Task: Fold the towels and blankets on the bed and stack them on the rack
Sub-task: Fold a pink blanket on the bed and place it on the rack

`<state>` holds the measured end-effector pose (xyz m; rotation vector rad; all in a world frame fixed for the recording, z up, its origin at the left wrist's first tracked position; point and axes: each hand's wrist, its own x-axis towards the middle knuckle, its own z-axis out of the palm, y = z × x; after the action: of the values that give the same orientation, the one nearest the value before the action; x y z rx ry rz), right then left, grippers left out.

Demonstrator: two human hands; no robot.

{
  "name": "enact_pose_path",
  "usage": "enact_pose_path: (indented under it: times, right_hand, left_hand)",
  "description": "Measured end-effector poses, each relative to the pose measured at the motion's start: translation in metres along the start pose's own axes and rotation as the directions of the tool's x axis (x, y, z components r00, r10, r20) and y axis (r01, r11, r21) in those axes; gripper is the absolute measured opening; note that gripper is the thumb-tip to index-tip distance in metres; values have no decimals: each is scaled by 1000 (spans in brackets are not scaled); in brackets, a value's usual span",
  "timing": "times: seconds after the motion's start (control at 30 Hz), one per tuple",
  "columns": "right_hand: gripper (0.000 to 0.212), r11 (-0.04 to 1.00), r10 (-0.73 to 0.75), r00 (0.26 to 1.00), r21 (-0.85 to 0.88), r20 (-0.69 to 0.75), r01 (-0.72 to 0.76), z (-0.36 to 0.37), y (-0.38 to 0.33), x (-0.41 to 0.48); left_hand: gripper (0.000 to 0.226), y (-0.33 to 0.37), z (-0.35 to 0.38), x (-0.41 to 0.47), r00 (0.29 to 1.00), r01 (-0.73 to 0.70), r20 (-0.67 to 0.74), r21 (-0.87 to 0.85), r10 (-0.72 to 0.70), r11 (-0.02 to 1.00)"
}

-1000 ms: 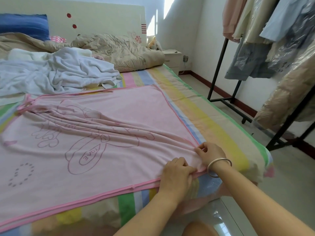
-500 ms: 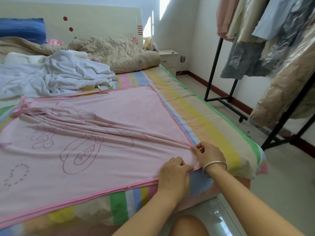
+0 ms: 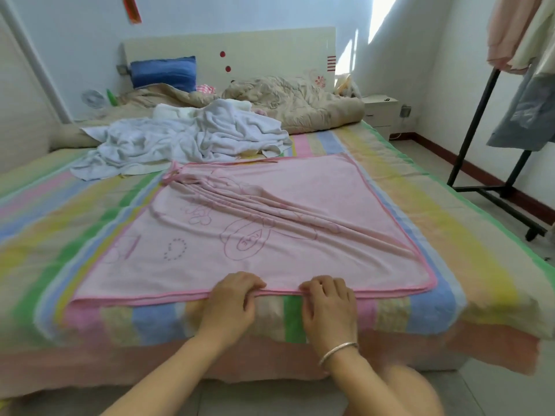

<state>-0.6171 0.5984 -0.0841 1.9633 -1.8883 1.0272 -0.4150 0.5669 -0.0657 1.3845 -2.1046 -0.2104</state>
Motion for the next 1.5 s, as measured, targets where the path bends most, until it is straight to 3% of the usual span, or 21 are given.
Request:
enact_pose_path:
  times: [0.1,0.27,0.33,0.5,0.67,0.83,0.93,1.03,1.13,1.3,1.5]
  right_hand:
    - [13,998,-58,998,11,17,58,7,-34,1]
    - [27,983,-171,978,-44,123,177,13,-67,10]
    - [28,980,-186,972,-40,146,193,15,-76,16]
    - [27,967,-256,950,34,181,254,31,-95,27]
    - [28,936,-348,920,121,179,331,50,-102,36]
    - [9,882,-469,881,88,62,463,54,-99,39]
    - [24,862,-507,862,52,29,505,54,-97,40]
    - [14,853,-521,853,44,10,521,56,-98,41]
    - [24,863,-504,864,37,-2,504,57,-99,43]
    - [29,850,-524,851,45,-10,524,51,-97,35]
    - [28,847,-532,847,3,15,532,53,-94,29]
  left_hand:
    - [37,-34,-36,-24,999,48,-17,152,-46,987]
    - [39,-101,-98,-48,940,342,-107,307,-325,888]
    - [37,-124,-118,-53,922,386,-122,342,-367,857]
    - [29,-152,-137,-54,949,312,-100,444,-300,840]
    - [38,-172,-143,-57,976,215,-93,561,-198,799]
    - [37,-183,-153,-62,956,286,-130,617,-264,733]
    - [35,-186,-155,-61,948,308,-150,650,-280,695]
    - [31,-195,-157,-58,921,375,-195,680,-338,630]
    - [27,-201,-162,-60,890,418,-182,694,-419,587]
    - [25,-203,-174,-68,876,427,-140,673,-462,604]
    - [31,-195,-166,-72,838,419,-100,749,-537,514]
